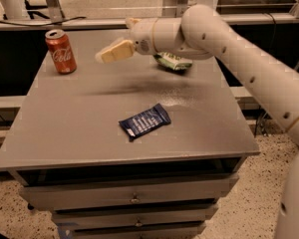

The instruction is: Knock coke can over

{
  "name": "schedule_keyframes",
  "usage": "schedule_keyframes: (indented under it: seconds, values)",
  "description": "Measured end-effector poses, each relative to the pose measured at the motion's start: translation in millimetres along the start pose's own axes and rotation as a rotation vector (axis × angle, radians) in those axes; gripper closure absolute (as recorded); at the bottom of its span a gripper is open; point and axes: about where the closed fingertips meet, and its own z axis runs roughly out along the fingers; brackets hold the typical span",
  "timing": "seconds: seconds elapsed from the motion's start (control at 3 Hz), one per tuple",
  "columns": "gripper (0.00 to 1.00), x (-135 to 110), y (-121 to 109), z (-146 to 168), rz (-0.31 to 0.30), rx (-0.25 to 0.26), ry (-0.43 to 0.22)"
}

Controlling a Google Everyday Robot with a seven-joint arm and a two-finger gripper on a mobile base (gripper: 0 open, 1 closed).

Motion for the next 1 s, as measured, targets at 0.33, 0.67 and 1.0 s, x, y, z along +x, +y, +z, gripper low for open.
schedule_keyframes:
  seconds: [0.33, 0.67, 1.0]
  values:
    - [0.0, 3.4, -1.8, 56.3, 0.032, -0.035, -0.058]
    - [0.0, -3.1, 9.0, 104.5, 0.033, -0.098, -0.089]
    - [0.0, -4.0, 24.0, 143.4, 0.043, -0.159, -0.1]
